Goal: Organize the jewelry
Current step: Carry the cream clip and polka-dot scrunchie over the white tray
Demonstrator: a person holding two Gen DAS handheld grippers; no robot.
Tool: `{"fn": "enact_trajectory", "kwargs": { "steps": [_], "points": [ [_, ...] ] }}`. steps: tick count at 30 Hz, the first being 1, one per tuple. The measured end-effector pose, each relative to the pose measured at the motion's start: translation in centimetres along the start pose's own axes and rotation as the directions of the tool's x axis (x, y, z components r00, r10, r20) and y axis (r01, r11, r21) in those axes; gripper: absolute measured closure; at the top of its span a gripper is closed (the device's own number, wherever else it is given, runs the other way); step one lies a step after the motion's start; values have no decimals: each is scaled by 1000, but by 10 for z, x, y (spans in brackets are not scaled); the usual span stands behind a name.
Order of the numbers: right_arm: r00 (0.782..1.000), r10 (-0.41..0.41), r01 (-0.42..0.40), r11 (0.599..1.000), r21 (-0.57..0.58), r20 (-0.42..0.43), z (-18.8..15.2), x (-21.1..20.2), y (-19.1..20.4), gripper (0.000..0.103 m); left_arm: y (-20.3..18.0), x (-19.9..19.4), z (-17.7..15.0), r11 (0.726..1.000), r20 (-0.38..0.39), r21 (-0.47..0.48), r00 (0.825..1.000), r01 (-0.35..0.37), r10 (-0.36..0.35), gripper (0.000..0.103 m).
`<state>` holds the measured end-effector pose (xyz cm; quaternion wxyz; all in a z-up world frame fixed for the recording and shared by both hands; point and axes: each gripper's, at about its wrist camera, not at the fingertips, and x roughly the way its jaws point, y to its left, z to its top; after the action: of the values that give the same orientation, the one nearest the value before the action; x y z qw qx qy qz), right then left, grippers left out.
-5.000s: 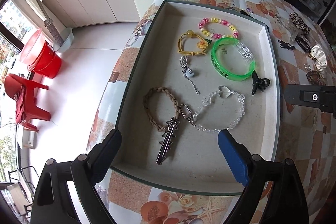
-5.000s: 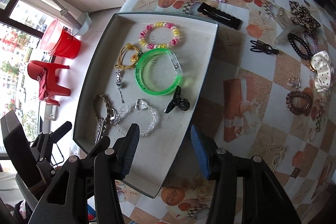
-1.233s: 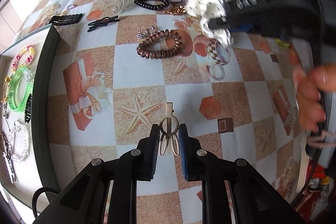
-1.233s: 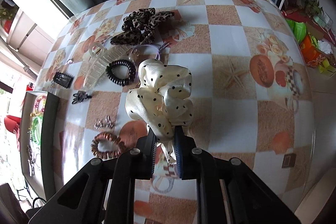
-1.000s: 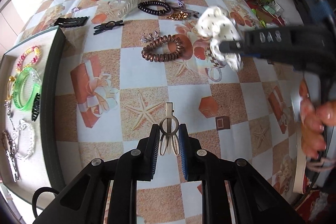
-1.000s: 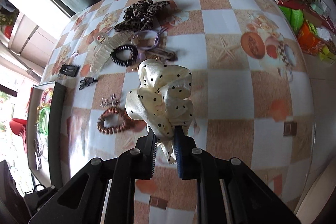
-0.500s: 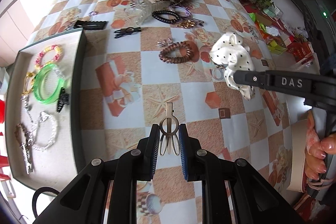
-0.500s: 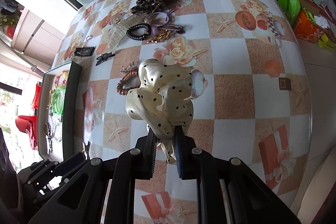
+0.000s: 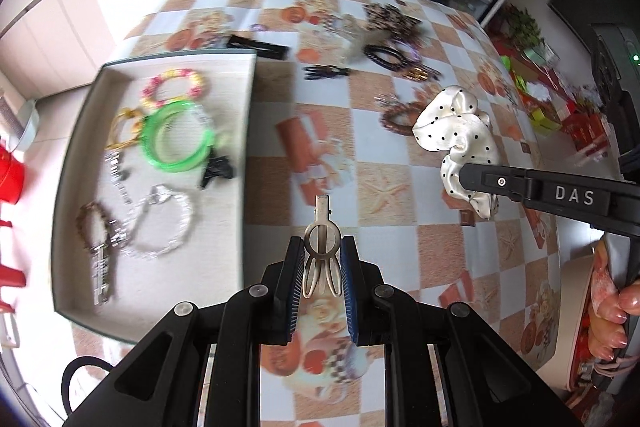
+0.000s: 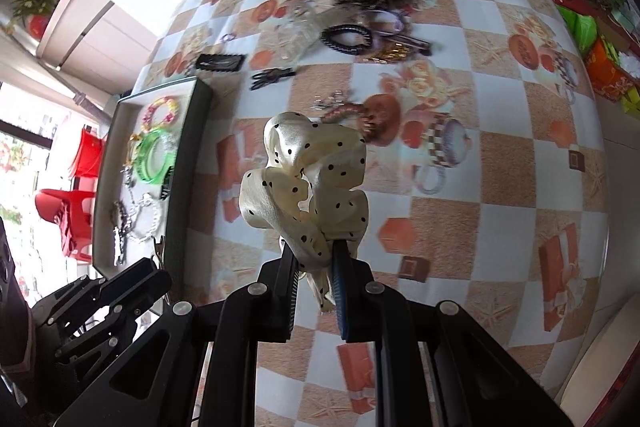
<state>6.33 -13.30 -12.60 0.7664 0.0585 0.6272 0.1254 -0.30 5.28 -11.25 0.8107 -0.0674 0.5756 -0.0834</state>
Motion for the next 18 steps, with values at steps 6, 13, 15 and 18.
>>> {"fn": "enact_trajectory", "kwargs": {
  "steps": [6,13,15,18],
  "points": [
    [1000,19,-19,996,-85,-7,7,3,49,86,42,-12,-8,997,15,-70,999,-33,34,82],
    [999,44,-47,985,-169,-22,20,16,103,86,91,-18,-16,986,24,-144,996,-80,84,82],
    [998,52,-56,980,-190,-28,23,22,118,86,105,-17,-17,982,23,-165,995,-95,100,82],
    [997,62,-69,974,-217,-39,28,30,138,86,122,-12,-18,976,13,-187,993,-114,118,82]
  ]
}}
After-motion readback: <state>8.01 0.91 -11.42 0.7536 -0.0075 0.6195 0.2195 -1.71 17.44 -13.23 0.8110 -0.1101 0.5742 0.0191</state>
